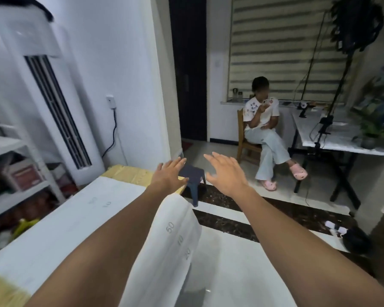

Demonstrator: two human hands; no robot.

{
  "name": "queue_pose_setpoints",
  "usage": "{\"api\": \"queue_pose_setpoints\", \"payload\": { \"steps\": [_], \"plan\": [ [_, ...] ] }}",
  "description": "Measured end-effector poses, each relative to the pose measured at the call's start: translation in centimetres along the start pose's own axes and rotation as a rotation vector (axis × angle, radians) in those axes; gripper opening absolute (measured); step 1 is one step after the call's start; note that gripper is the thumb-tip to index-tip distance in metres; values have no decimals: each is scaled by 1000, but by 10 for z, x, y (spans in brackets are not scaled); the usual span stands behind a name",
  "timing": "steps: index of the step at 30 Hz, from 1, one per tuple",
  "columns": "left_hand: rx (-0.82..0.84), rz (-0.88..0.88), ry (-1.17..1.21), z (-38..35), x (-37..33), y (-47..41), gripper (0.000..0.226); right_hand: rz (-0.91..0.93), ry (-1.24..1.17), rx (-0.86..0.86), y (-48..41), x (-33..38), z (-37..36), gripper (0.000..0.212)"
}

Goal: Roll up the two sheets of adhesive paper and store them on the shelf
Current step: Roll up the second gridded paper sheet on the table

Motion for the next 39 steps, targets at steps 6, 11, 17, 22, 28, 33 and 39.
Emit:
{"api": "queue_pose_setpoints", "payload": {
  "steps": [6,11,17,22,28,33,39],
  "plan": [
    [31,248,23,-18,13,-11,69,237,-87,37,-50,-17,-25,58],
    [42,454,21,-32,21,-3,69,398,-167,83,-80,-26,-52,59],
    [86,653,18,-54,33,31,68,553,-254,166,-90,9,-94,59],
    [92,784,-13,-65,60,59,67,646,-330,213,-91,47,-123,58],
    [113,933,14,-90,103,81,67,752,-363,250,-106,83,-161,57],
    [102,1025,64,-109,127,82,67,856,-358,266,-129,107,-184,56],
    [135,1108,91,-131,146,87,67,909,-356,305,-151,126,-210,57]
  ]
}}
Point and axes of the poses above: each hand's wrist, its own y-axis away from the middle knuckle, its own z-axis out of the back of the hand, x = y × z, the point moved 2 cm from there along -y, towards the middle knuckle, and after that the axes turned 8 degrees about z, right-handed, at the moved point
